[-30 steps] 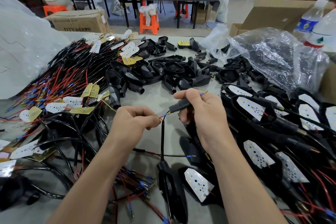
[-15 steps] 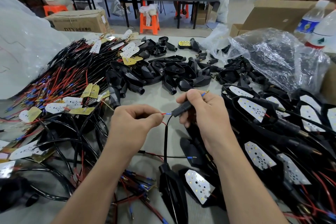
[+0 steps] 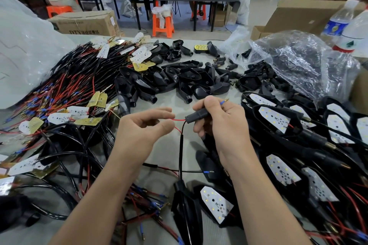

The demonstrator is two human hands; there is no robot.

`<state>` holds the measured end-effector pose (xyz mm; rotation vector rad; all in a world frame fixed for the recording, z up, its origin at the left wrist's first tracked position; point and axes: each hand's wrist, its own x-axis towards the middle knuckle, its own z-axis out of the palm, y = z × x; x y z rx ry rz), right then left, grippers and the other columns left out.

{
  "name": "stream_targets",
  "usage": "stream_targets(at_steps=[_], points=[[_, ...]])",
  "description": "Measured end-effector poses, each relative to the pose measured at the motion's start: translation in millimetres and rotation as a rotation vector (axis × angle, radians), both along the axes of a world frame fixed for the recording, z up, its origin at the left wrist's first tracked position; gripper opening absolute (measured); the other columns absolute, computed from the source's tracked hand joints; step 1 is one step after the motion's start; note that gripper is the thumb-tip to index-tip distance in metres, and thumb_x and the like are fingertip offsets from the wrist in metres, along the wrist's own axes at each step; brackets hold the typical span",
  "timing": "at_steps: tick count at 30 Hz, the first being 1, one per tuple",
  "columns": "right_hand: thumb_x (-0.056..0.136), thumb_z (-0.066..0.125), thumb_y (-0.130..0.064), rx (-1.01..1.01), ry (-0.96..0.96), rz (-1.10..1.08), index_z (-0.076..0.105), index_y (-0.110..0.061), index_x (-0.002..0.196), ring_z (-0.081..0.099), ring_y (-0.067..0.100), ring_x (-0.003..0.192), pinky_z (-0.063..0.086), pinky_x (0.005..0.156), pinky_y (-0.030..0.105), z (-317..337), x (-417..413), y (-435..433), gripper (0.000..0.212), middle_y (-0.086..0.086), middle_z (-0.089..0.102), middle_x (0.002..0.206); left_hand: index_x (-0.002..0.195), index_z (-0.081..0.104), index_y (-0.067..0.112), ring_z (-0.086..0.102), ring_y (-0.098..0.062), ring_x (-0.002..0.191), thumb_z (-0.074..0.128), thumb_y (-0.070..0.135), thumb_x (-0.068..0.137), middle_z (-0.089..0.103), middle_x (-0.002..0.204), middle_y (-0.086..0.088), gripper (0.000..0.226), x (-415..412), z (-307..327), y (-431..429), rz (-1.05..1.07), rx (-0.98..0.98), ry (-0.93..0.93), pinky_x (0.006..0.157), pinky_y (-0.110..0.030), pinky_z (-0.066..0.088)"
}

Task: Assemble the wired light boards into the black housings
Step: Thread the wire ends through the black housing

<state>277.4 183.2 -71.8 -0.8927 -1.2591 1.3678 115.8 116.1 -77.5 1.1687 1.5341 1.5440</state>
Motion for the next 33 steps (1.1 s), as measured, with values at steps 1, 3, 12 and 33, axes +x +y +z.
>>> stream_targets(at_steps=[1,3,12,33], points=[[0.106,0.049,-0.022,-0.015,0.017,-0.006,0.072,-0.013,0.075,0.051,0.019,0.041,0.042,0.043,0.025,0,1,0,0.039,0.014,0.062,0.052,0.083,0.084,0.028,0.073,-0.008,0.090,0.082,0.005,0.080,0.080,0.095,0.003,0.023,0,0,0,-0.014,-0.008,-0.006,0.077,-0.020,0.057],[0.107,0.048,-0.021,-0.025,0.022,-0.018,0.070,-0.009,0.078,0.053,0.018,0.041,0.042,0.042,0.025,0,1,1,0.038,0.012,0.062,0.052,0.079,0.084,0.024,0.073,-0.009,0.081,0.083,0.005,0.079,0.079,0.083,-0.002,0.019,2,0,1,-0.025,-0.033,-0.003,0.074,-0.016,0.055],[0.104,0.051,-0.020,0.000,-0.049,0.037,0.071,-0.008,0.081,0.052,0.019,0.042,0.040,0.042,0.021,2,-7,-8,0.033,0.013,0.062,0.053,0.069,0.079,0.044,0.070,-0.019,0.063,0.091,0.023,0.072,0.074,0.065,0.006,0.025,9,-1,-3,0.089,-0.091,0.271,0.066,-0.042,0.062],[0.101,0.059,-0.017,0.033,0.083,-0.003,0.066,-0.005,0.090,0.069,0.023,0.057,0.055,0.054,0.027,1,-12,-9,0.018,0.012,0.073,0.069,0.079,0.083,0.039,0.067,-0.010,0.066,0.078,0.029,0.088,0.077,0.072,-0.002,0.015,9,-6,4,0.071,-0.055,0.023,0.063,-0.022,0.048]])
